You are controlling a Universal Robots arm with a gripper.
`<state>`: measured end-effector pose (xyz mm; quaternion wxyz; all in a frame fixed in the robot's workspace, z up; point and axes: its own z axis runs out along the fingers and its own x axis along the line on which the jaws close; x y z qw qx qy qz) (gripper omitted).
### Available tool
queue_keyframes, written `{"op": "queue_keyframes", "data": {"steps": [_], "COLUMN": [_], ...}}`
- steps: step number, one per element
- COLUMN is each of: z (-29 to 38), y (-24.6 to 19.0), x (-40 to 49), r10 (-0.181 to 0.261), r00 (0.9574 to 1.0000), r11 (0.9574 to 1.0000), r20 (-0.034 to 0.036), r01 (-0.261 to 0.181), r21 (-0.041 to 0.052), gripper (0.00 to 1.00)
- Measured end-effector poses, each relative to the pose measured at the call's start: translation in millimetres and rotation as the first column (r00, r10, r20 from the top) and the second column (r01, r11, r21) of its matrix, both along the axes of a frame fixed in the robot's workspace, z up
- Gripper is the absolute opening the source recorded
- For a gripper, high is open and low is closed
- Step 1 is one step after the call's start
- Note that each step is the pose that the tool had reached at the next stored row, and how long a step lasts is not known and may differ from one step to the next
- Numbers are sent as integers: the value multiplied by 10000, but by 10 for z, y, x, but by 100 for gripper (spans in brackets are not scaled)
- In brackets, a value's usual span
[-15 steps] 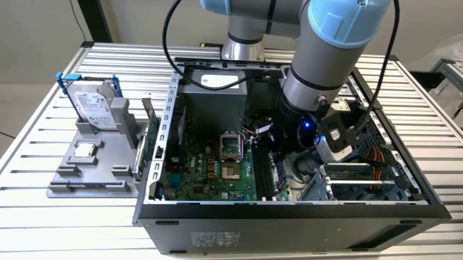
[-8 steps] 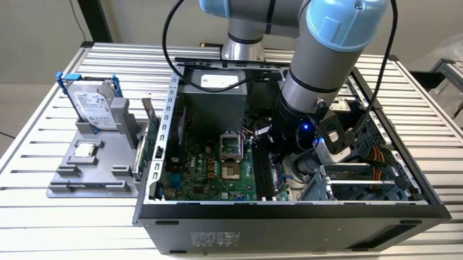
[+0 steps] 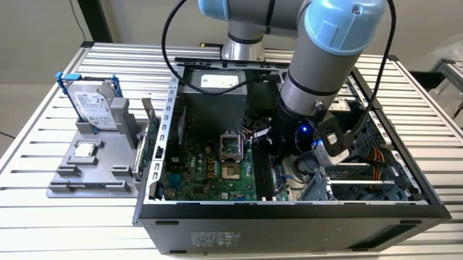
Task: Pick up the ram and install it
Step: 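Insert the ram into the slot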
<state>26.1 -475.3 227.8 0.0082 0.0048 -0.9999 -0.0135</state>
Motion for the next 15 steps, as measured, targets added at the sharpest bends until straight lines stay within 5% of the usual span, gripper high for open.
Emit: {"op": "queue_keyframes", "data": {"steps": [15], "z": [-68], "y": [-16], "x": [-28], "r10": [91], "r00": [10000], "r11": [10000], "r20": [-1], "r01": [-91], "r21": [-7], "gripper": [0]}}
